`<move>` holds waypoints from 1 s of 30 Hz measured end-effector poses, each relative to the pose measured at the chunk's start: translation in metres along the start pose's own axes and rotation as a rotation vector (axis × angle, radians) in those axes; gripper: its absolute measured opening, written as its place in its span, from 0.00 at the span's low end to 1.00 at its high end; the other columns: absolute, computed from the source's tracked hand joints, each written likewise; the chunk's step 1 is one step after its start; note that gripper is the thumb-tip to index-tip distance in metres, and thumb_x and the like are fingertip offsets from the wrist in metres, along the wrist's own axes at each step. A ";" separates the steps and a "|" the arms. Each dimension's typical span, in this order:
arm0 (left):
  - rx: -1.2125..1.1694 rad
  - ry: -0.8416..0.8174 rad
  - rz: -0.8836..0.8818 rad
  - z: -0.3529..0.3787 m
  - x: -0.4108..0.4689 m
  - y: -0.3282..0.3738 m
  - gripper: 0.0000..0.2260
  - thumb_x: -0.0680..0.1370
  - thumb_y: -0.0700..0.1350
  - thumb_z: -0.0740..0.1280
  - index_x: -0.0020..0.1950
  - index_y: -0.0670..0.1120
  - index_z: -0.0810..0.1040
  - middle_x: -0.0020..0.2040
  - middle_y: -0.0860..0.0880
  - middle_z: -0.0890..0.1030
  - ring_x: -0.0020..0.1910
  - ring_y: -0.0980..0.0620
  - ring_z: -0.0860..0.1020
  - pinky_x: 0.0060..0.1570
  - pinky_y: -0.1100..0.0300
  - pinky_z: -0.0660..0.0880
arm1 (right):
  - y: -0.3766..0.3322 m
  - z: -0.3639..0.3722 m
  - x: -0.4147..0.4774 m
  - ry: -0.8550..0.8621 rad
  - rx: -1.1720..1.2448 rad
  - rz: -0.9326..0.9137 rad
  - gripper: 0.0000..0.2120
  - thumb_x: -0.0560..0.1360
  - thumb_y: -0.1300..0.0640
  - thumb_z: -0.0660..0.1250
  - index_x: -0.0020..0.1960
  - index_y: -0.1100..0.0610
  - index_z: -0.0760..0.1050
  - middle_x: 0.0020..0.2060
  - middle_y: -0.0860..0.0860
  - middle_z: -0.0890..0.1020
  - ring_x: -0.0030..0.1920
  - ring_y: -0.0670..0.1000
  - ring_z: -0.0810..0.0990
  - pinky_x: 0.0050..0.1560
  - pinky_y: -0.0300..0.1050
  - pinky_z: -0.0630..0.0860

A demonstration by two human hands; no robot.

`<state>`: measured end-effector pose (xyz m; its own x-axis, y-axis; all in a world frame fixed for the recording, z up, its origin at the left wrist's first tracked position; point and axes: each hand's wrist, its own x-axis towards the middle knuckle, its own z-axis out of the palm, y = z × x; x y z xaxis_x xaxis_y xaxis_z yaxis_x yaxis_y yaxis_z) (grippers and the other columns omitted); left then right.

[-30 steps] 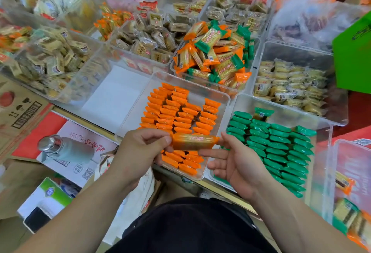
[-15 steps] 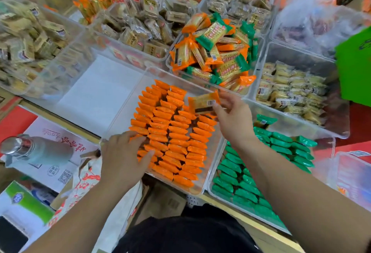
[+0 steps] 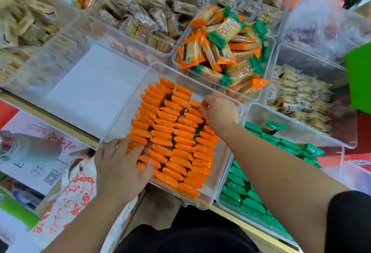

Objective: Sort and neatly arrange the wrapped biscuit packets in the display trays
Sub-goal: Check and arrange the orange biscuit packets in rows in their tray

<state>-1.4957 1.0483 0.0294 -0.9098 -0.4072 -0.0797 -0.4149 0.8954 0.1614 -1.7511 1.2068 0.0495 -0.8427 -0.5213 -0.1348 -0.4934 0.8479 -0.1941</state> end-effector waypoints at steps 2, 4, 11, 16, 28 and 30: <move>0.008 0.010 -0.006 0.001 0.000 0.000 0.21 0.72 0.60 0.61 0.52 0.48 0.84 0.57 0.43 0.81 0.59 0.38 0.73 0.57 0.42 0.66 | -0.002 0.005 0.000 -0.009 -0.050 -0.037 0.12 0.80 0.48 0.66 0.53 0.54 0.83 0.51 0.52 0.80 0.50 0.56 0.80 0.44 0.50 0.79; 0.009 0.014 -0.012 0.001 0.001 0.000 0.21 0.72 0.60 0.60 0.52 0.48 0.84 0.56 0.43 0.81 0.59 0.38 0.73 0.58 0.42 0.65 | -0.001 0.009 -0.002 0.005 -0.099 -0.092 0.15 0.82 0.48 0.61 0.52 0.54 0.84 0.50 0.51 0.80 0.48 0.55 0.81 0.41 0.48 0.78; 0.045 -0.011 -0.009 0.002 0.001 -0.001 0.20 0.72 0.60 0.60 0.53 0.49 0.83 0.57 0.45 0.81 0.59 0.40 0.73 0.58 0.44 0.64 | 0.003 0.003 -0.012 -0.076 -0.099 -0.095 0.16 0.82 0.50 0.60 0.65 0.52 0.79 0.60 0.52 0.78 0.58 0.57 0.78 0.49 0.51 0.80; -0.076 -0.007 0.060 -0.002 -0.003 -0.009 0.20 0.76 0.55 0.56 0.58 0.48 0.80 0.61 0.45 0.79 0.60 0.41 0.73 0.60 0.43 0.65 | -0.038 -0.006 -0.070 -0.068 0.171 -0.255 0.13 0.78 0.48 0.69 0.59 0.52 0.82 0.51 0.50 0.81 0.52 0.52 0.80 0.46 0.49 0.79; -0.108 -0.162 0.060 -0.004 -0.042 -0.043 0.31 0.82 0.65 0.43 0.76 0.52 0.69 0.78 0.47 0.66 0.80 0.43 0.55 0.73 0.31 0.57 | -0.104 0.035 -0.105 -0.420 -0.001 -0.378 0.13 0.75 0.42 0.70 0.48 0.52 0.84 0.44 0.51 0.84 0.50 0.56 0.81 0.45 0.52 0.81; -0.144 -0.160 0.029 -0.005 -0.041 -0.040 0.32 0.81 0.67 0.39 0.75 0.54 0.68 0.79 0.48 0.64 0.81 0.44 0.52 0.74 0.32 0.55 | -0.105 0.037 -0.103 -0.413 -0.065 -0.376 0.13 0.75 0.42 0.70 0.49 0.51 0.84 0.44 0.51 0.83 0.50 0.55 0.80 0.46 0.52 0.82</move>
<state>-1.4418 1.0287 0.0311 -0.9137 -0.3374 -0.2266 -0.3955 0.8666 0.3042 -1.6050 1.1680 0.0478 -0.4584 -0.7722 -0.4400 -0.7666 0.5940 -0.2440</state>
